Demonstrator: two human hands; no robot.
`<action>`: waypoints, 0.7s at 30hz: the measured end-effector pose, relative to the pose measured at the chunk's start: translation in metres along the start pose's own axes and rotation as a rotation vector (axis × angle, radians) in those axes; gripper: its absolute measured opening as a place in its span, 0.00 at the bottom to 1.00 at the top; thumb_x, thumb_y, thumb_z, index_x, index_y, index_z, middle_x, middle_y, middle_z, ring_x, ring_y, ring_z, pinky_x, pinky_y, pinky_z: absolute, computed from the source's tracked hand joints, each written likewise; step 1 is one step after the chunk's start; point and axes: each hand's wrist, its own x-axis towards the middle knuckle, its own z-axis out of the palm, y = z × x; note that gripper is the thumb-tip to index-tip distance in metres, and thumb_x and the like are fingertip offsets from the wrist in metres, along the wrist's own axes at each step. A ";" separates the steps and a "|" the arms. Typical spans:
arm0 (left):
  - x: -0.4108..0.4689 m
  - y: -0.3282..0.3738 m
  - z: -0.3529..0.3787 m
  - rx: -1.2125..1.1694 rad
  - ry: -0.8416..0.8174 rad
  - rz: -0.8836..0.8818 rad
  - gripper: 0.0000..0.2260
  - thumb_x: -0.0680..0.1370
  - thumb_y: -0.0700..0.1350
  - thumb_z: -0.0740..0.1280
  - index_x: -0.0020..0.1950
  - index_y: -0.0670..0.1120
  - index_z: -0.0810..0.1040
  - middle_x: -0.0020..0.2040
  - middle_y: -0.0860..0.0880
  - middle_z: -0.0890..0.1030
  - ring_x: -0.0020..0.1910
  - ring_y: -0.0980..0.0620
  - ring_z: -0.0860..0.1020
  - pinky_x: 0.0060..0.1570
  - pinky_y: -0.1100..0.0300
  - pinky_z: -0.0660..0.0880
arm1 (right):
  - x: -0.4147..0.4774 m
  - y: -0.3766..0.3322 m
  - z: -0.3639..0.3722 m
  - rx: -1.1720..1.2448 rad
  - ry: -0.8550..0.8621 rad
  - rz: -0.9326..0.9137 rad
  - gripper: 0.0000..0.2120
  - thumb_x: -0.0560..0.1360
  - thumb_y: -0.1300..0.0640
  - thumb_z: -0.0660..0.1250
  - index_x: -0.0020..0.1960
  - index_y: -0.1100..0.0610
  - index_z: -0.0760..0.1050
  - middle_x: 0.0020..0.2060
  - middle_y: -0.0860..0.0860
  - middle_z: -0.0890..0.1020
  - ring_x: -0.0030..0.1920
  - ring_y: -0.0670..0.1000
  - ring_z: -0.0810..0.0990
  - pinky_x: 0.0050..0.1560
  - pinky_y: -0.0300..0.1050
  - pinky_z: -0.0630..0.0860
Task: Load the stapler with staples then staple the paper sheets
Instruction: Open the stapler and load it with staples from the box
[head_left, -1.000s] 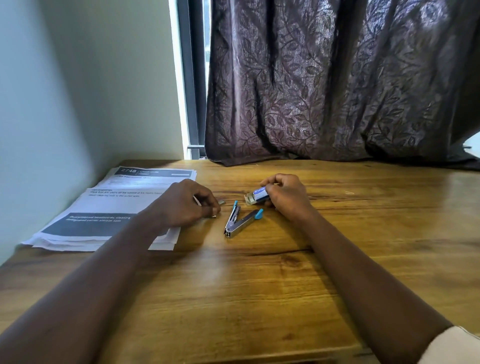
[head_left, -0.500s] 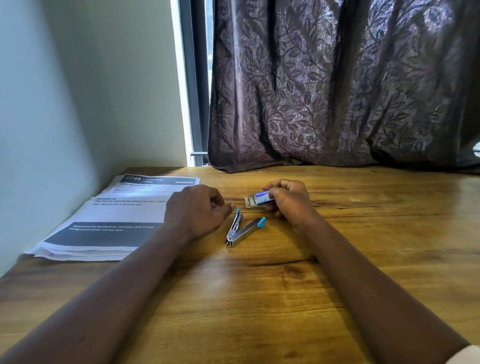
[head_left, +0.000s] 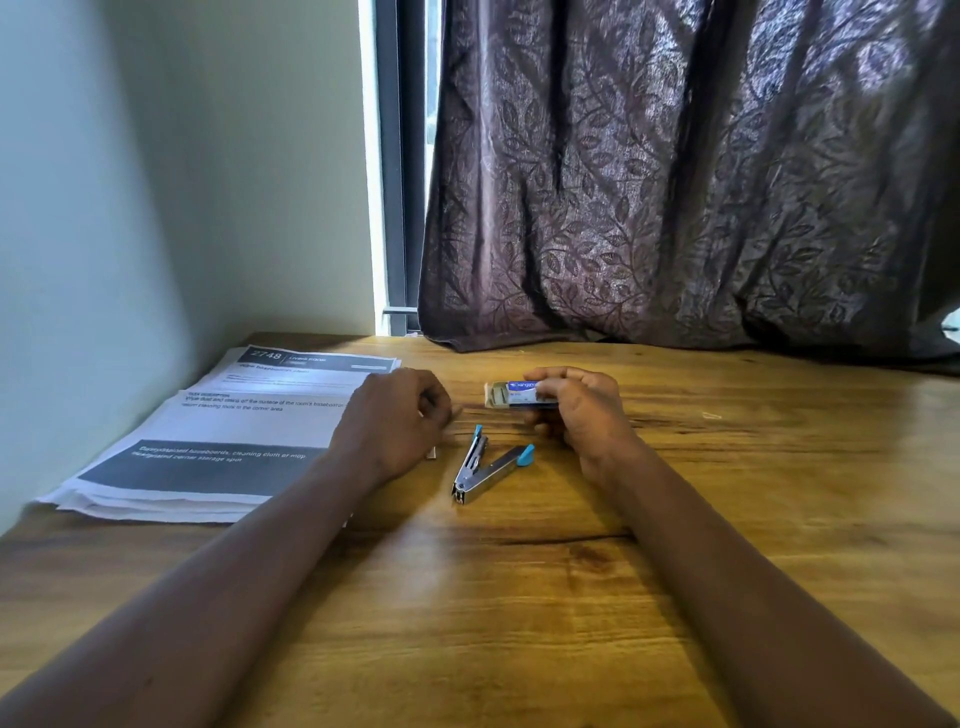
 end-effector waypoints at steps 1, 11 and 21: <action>0.000 0.000 -0.001 -0.077 0.046 -0.001 0.06 0.78 0.53 0.72 0.48 0.52 0.84 0.43 0.56 0.84 0.43 0.57 0.80 0.40 0.60 0.73 | -0.001 0.000 0.001 0.036 -0.032 -0.002 0.10 0.78 0.67 0.64 0.51 0.59 0.84 0.44 0.61 0.87 0.32 0.51 0.81 0.31 0.40 0.79; -0.003 0.004 -0.011 -0.442 0.206 0.110 0.08 0.82 0.41 0.68 0.58 0.46 0.84 0.42 0.54 0.86 0.36 0.60 0.84 0.41 0.68 0.79 | -0.007 0.000 0.007 0.296 -0.203 -0.043 0.08 0.77 0.70 0.69 0.55 0.66 0.79 0.48 0.65 0.86 0.40 0.59 0.87 0.40 0.45 0.85; -0.006 0.013 -0.009 -0.532 0.208 0.142 0.06 0.81 0.40 0.69 0.55 0.47 0.83 0.50 0.53 0.87 0.42 0.61 0.86 0.45 0.54 0.85 | -0.006 -0.001 0.005 0.429 -0.276 0.004 0.09 0.77 0.73 0.66 0.56 0.67 0.78 0.52 0.67 0.85 0.45 0.61 0.87 0.49 0.49 0.85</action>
